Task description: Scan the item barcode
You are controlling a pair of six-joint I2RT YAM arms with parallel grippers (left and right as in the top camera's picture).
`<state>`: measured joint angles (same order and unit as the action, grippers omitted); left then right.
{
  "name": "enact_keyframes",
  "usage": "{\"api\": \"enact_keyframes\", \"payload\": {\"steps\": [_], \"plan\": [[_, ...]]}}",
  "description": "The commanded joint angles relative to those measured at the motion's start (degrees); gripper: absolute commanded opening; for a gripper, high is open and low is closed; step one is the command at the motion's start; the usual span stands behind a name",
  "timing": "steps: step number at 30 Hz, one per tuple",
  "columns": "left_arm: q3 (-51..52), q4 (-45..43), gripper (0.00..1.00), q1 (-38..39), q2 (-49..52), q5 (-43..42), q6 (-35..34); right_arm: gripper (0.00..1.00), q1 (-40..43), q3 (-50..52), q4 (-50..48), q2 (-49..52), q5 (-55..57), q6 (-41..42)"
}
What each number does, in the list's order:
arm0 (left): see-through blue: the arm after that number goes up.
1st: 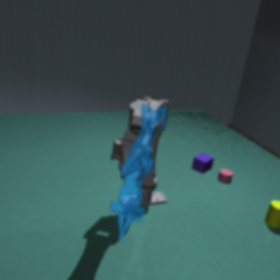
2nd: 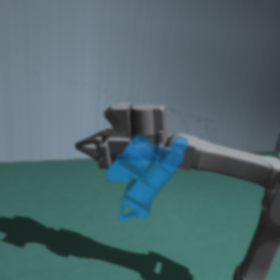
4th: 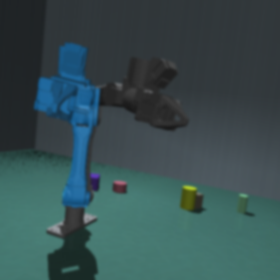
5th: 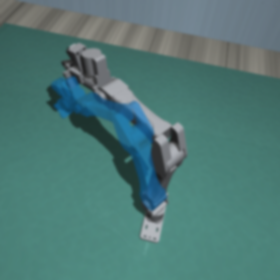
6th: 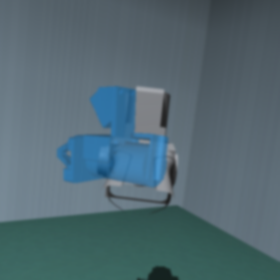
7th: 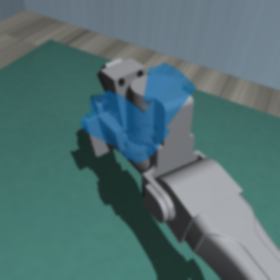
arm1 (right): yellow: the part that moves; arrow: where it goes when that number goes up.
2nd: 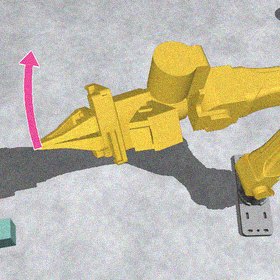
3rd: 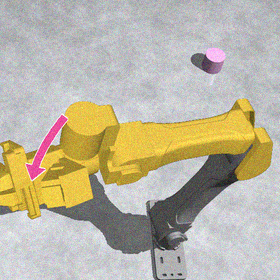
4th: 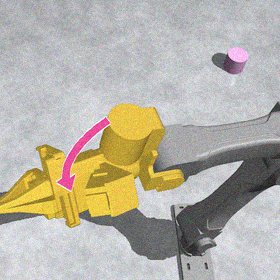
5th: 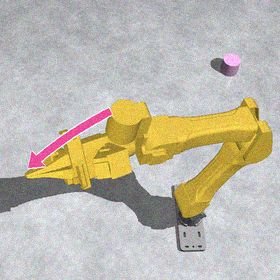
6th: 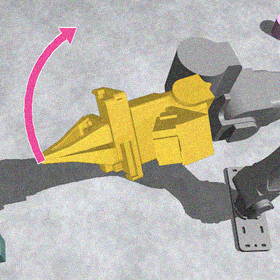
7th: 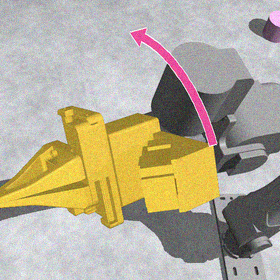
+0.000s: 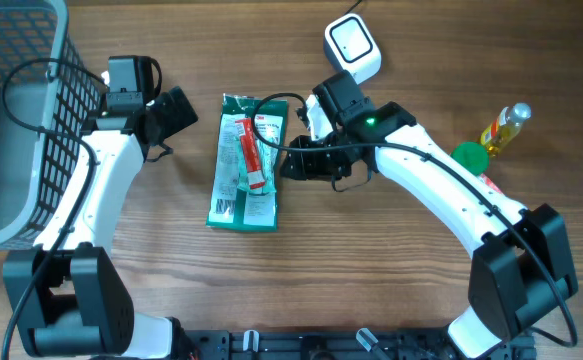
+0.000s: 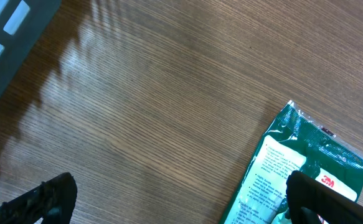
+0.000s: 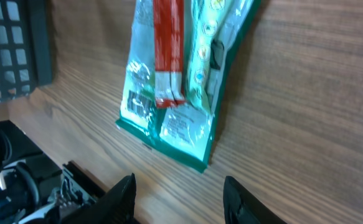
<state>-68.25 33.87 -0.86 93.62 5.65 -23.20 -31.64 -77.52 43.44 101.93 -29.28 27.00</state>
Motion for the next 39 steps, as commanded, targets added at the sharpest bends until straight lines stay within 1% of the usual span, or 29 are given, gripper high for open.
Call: {"api": "enact_keyframes", "payload": {"steps": [1, 7, 9, 11, 14, 24, 27, 28, 31, 32, 34, 35, 39], "plan": [[-0.72, -0.04, 1.0, -0.15, -0.68, -0.28, 0.28, 0.45, -0.37, -0.76, -1.25, -0.63, 0.98, 0.2], [-0.72, -0.04, 1.0, -0.15, -0.68, -0.26, 0.28, 0.47, -2.25, -0.46, -1.57, -0.02, 0.7, 0.17], [-0.72, -0.02, 1.0, -0.15, -0.68, -0.28, 0.28, 0.49, -3.13, 0.31, -3.13, -0.02, 0.68, 0.22], [-0.72, -0.04, 1.0, -0.15, -0.68, -0.28, 0.28, 0.53, -4.11, 1.55, -6.67, -0.02, 0.72, 1.2], [-0.72, -0.02, 1.0, -0.15, -0.68, -0.28, 0.28, 0.53, -4.42, 1.86, -8.17, -0.02, 0.92, 5.22], [-0.72, -0.04, 1.0, -0.15, -0.68, -0.28, 0.28, 0.53, -4.42, 1.86, -8.94, -0.02, -0.31, 5.99], [-0.72, -0.04, 1.0, -0.15, -0.68, -0.28, 0.28, 0.54, -4.42, 1.86, -10.73, -0.02, -1.57, 5.99], [-0.72, -0.04, 1.0, -0.15, -0.68, -0.26, 0.28, 0.57, -4.42, 1.86, -11.06, -0.02, -1.79, 6.01], [-0.72, -0.04, 1.0, -0.15, -0.68, -0.28, 0.28, 0.72, -4.42, 1.86, -11.13, -0.02, -2.16, 5.99], [-0.72, -0.04, 1.0, -0.15, -0.68, -0.28, 0.28, 0.76, -4.42, 1.86, -11.43, -0.02, -2.14, 5.99], [-0.72, -0.02, 1.0, -0.15, -0.68, -0.28, 0.28, 0.97, -4.42, 1.86, -12.74, -0.02, -2.16, 6.01], [-0.72, -0.04, 1.0, -0.15, -0.68, -0.28, 0.28, 0.99, -4.42, 1.86, -13.25, -0.02, -2.14, 5.97], [-0.72, -0.04, 1.0, -0.15, -0.68, -0.28, 0.28, 1.0, -4.39, 1.86, -13.68, -0.02, -1.79, 5.99]]}}
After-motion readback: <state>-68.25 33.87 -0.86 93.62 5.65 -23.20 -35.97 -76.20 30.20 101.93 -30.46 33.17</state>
